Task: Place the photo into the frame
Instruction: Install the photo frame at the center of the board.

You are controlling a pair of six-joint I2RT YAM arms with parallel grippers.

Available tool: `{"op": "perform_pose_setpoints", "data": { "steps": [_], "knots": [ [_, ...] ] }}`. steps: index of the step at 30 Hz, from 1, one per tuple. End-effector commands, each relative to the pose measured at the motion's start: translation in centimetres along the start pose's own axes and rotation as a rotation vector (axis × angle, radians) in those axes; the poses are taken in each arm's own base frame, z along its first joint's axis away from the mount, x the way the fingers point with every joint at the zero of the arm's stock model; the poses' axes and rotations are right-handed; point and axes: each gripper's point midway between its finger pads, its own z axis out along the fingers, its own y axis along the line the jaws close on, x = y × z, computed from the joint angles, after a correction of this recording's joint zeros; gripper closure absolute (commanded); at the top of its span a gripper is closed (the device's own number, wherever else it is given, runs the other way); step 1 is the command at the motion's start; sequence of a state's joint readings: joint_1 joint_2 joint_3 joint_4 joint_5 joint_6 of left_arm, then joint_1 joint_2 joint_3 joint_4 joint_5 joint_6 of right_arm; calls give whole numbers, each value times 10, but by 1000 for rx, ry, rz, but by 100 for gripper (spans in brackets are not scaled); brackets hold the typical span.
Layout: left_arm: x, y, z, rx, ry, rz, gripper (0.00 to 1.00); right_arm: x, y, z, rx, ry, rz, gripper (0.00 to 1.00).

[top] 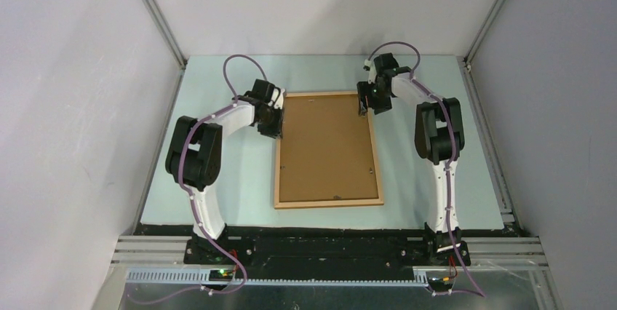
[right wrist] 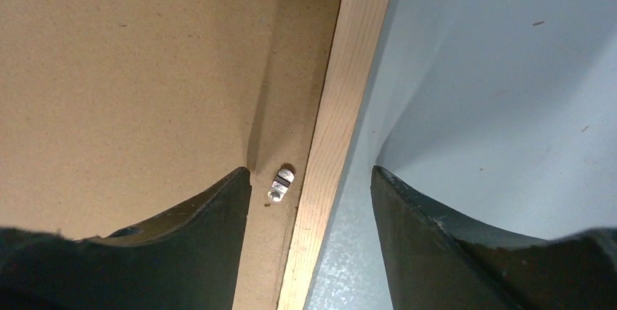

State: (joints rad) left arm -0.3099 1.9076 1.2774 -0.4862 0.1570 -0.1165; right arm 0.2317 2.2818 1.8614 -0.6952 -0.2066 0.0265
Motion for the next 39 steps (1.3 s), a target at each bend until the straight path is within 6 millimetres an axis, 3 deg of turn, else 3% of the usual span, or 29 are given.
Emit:
{"op": "perform_pose_setpoints", "data": {
  "steps": [1,6,21,39],
  "knots": [
    [6,-9,5,47,12,-2,76,-3,-5,1,57,8,-11,36],
    [6,-8,4,46,10,-3,76,-3,-6,2,66,10,-14,47],
    [5,-5,3,50,7,-19,76,7,-3,1,45,32,-61,66],
    [5,-2,3,55,8,-37,76,9,6,-13,-20,36,-152,82]
  ]
}}
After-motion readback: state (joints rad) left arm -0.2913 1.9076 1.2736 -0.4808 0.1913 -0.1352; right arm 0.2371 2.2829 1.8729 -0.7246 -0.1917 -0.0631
